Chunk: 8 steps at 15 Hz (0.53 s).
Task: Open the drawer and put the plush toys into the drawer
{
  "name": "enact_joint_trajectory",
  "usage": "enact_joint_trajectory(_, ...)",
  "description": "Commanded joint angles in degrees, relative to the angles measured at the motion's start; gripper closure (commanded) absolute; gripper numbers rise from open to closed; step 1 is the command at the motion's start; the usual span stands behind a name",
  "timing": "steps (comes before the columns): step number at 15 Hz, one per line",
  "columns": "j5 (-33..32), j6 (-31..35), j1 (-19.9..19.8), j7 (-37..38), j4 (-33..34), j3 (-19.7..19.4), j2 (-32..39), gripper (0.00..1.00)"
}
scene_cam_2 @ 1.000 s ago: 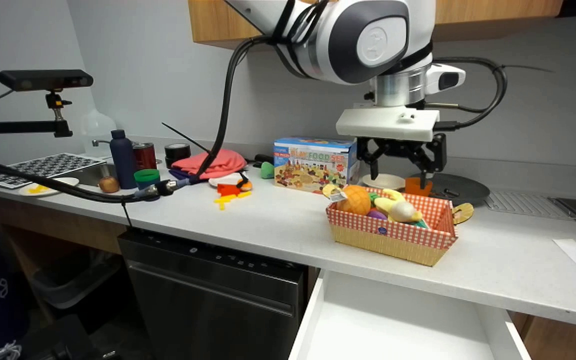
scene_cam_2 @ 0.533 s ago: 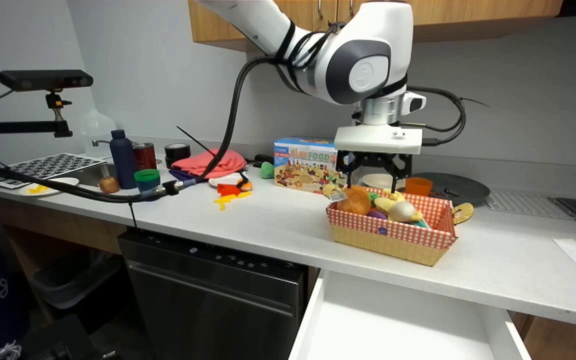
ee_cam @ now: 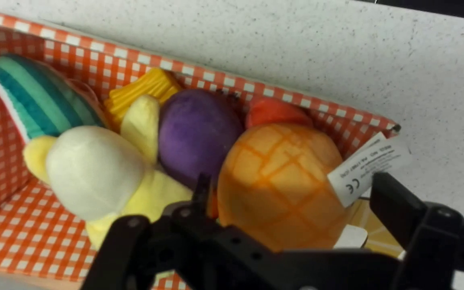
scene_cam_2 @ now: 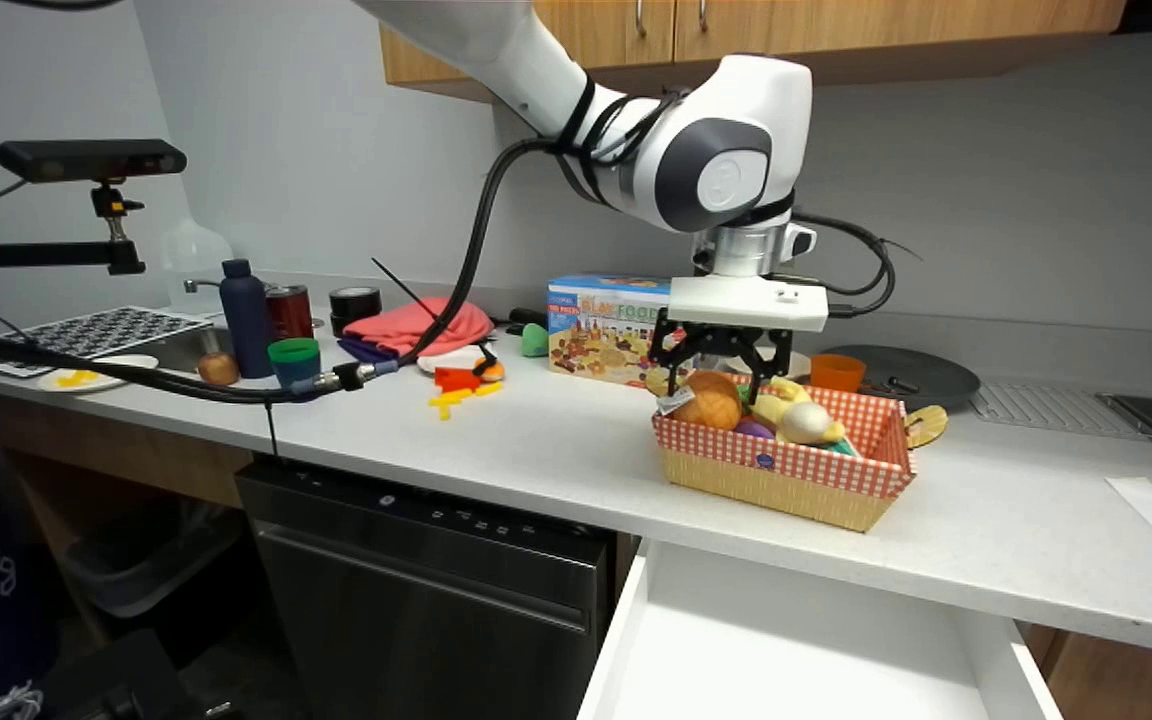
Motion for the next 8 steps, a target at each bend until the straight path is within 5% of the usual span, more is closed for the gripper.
enact_joint_trajectory(1, -0.44, -4.62, -0.17, -2.11, 5.87, 0.69, 3.74, 0.0)
enact_joint_trajectory(3, -0.63, -5.77, 0.2, -1.7, 7.69, 0.73, 4.95, 0.26)
enact_joint_trajectory(8, -0.27, -6.23, -0.56, -0.73, 10.9, 0.3, 5.97, 0.65)
